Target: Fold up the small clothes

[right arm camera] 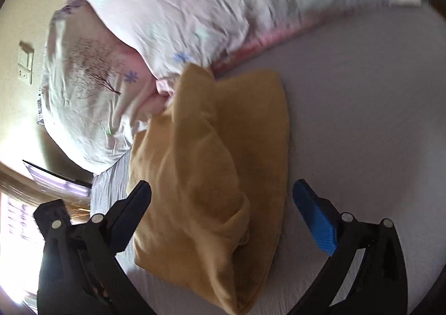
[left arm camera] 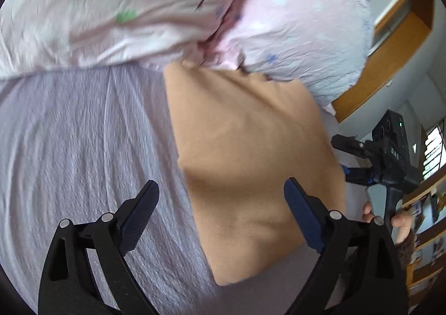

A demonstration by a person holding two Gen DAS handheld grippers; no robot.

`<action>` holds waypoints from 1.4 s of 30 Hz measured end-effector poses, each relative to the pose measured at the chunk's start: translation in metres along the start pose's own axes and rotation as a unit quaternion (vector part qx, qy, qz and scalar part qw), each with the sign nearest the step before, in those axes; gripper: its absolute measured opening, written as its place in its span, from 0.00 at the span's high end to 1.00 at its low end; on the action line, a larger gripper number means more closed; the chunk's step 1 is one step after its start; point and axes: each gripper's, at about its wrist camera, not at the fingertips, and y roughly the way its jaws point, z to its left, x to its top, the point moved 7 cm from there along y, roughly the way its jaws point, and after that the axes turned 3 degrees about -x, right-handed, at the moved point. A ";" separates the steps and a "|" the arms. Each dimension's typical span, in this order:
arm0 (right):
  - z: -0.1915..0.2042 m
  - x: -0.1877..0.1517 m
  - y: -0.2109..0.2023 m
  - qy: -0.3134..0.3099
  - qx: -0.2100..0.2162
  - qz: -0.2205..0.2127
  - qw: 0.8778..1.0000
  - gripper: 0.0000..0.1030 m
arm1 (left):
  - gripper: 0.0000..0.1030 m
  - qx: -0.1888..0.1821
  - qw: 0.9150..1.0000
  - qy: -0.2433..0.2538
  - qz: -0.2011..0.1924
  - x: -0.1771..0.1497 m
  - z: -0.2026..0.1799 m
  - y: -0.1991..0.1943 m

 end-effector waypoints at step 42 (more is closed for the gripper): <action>0.123 -0.049 0.060 -0.043 0.059 0.003 0.997 0.41 | 0.53 -0.007 0.993 -0.076 -0.092 -0.034 0.132 -0.118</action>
